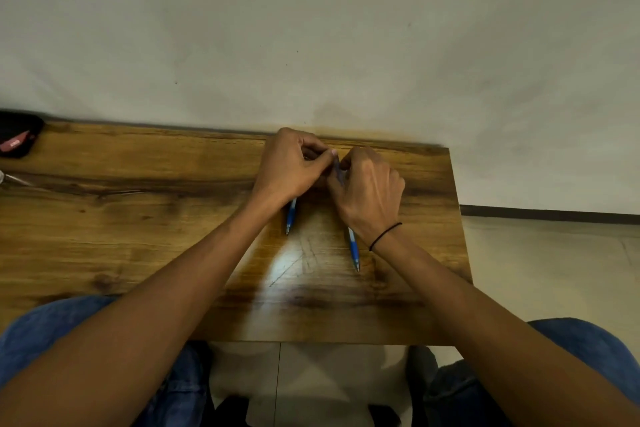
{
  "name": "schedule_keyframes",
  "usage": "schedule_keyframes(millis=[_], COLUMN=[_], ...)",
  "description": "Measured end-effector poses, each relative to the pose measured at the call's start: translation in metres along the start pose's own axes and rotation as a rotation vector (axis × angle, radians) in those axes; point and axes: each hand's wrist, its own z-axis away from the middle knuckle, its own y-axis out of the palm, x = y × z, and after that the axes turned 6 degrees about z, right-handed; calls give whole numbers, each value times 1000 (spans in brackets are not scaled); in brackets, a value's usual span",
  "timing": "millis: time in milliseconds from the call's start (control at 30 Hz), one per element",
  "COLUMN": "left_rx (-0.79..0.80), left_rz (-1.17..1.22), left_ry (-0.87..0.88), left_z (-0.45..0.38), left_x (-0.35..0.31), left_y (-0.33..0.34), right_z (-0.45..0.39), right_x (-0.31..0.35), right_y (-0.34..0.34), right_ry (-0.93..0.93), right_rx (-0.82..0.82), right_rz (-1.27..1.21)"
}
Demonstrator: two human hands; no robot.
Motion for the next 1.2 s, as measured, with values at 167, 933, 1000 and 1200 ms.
schedule_keyframes(millis=[167,933,1000,1200], left_rx=[-54,101,83,-15], left_rz=[11,-664,-600,-157], left_ry=[98,116,80,-78], left_z=[8,26,25,14], left_x=[-8,3,4,1], left_y=[3,13,11,8], right_z=[-2,-10,-10,-12], right_x=[0,-9,-10,-13], right_y=[0,-10,-11,-14], right_ry=[-3,91,86,57], right_rx=[-14,20,21,23], right_rz=[-53,-219,-234,-263])
